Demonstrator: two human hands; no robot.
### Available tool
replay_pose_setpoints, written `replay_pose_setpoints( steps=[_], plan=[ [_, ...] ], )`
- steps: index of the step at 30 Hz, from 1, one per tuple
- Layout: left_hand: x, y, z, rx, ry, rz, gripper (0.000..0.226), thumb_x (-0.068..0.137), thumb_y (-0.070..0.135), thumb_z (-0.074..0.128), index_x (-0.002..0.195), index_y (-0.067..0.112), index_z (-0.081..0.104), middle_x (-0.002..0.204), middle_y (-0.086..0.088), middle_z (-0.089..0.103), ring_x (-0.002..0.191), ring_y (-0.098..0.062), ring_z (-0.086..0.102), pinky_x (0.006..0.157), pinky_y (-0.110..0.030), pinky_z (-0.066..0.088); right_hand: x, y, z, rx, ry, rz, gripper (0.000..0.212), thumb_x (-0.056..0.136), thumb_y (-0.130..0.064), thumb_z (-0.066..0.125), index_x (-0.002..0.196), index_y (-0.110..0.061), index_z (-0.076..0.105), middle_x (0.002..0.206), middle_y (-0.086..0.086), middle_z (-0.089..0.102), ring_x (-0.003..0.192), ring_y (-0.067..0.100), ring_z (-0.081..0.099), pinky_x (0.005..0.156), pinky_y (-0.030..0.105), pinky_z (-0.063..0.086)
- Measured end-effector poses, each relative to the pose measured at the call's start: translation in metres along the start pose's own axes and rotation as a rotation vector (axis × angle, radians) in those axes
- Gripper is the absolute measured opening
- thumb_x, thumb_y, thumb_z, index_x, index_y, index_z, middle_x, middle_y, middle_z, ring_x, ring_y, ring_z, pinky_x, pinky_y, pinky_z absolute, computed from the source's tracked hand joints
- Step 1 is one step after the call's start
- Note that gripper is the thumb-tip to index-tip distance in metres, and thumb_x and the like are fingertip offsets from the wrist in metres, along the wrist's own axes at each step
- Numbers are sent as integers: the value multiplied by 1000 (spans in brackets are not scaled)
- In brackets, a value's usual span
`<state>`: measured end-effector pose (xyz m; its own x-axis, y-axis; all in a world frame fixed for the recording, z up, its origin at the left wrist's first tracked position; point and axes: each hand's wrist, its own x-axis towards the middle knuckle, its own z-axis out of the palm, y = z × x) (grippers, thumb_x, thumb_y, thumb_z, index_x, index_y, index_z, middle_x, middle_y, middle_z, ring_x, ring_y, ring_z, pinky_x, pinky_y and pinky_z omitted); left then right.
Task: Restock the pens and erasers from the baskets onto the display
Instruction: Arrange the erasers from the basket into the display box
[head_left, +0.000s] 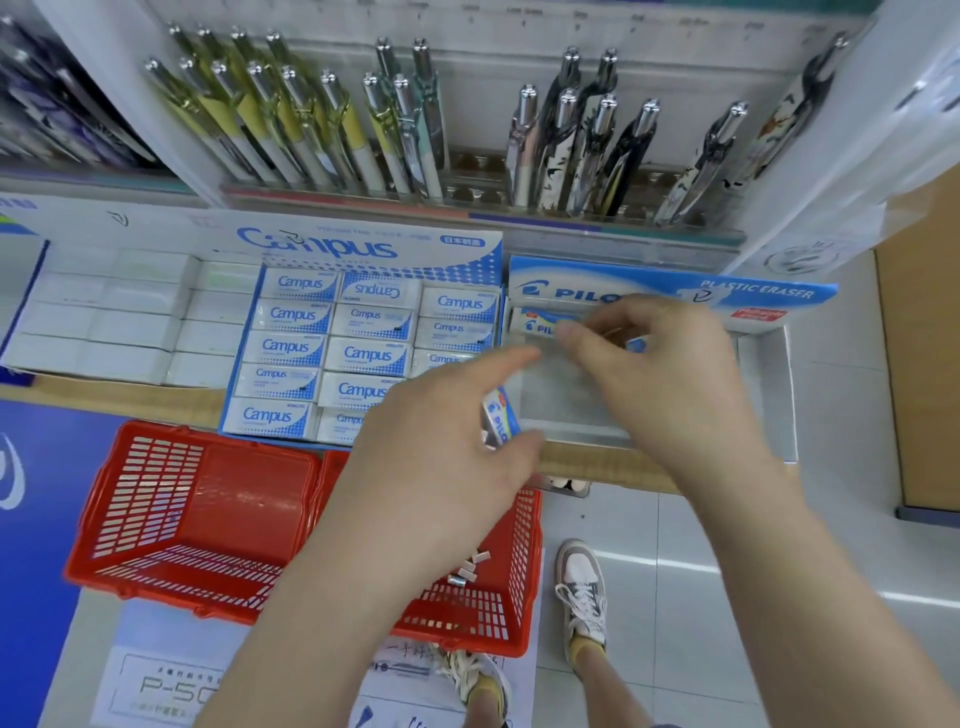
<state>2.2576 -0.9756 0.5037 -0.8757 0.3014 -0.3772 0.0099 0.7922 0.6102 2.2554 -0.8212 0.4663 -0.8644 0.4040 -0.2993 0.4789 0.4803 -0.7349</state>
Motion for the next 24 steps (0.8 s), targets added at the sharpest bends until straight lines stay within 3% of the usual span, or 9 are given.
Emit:
replay_pose_setpoints(
  steps=[2,4,8,12,16,19,21,22,24],
  plan=[
    [-2,2,-2,-333,44,-78,39,78,21,70,108,44,61,78,9,68,63,-12,65,62,-24,52,-5,-3,-15,532,-156,203,12,89,-21,62,88,-16,72,71,-7,65,64,8,55,54,21,44],
    [-3,5,-2,-619,63,-134,33,79,4,67,95,33,65,70,-1,66,53,-19,66,49,-24,50,-10,-6,-24,1087,-353,389,23,84,-2,53,97,-5,72,79,7,66,69,13,59,56,22,51],
    [-2,17,3,-712,68,-99,23,80,3,64,86,25,65,71,6,64,51,-5,59,48,-24,47,-20,-6,-27,1451,-503,462,36,75,3,49,105,-1,69,96,16,70,87,24,71,75,41,59],
    [-1,22,9,-552,65,-15,9,80,25,71,80,23,63,87,15,63,65,13,57,54,-2,40,-25,-5,-27,1517,-484,390,36,85,-3,45,117,-8,61,115,9,70,107,23,67,90,45,53],
    [2,23,15,-477,51,17,11,78,40,69,84,31,66,85,18,67,80,2,61,68,-9,45,-26,-5,-24,1497,-511,317,31,86,-5,46,113,-14,60,121,6,68,113,19,64,101,44,46],
    [4,21,18,-524,55,32,10,84,35,66,81,25,67,79,15,68,80,-1,61,73,-15,45,-26,-3,-23,1391,-534,252,35,87,-9,48,120,-11,59,123,6,67,116,20,62,96,40,49],
    [5,20,19,-502,62,40,10,86,32,65,79,24,67,80,13,68,81,-2,62,71,-14,46,-27,-4,-23,1179,-525,204,30,89,-16,51,116,-13,64,116,3,70,110,18,65,89,44,52],
    [4,21,20,-504,64,34,10,86,29,66,78,24,66,80,12,68,78,-3,62,66,-10,46,-26,-3,-23,1049,-504,177,25,91,-19,52,110,-14,68,109,1,73,100,17,68,84,44,55],
    [2,23,21,-457,84,24,9,85,25,66,77,26,65,80,14,68,75,-3,61,62,-6,43,-25,-3,-20,810,-419,126,21,95,-23,52,97,-15,72,85,-2,73,72,11,65,61,28,56]
  ],
)
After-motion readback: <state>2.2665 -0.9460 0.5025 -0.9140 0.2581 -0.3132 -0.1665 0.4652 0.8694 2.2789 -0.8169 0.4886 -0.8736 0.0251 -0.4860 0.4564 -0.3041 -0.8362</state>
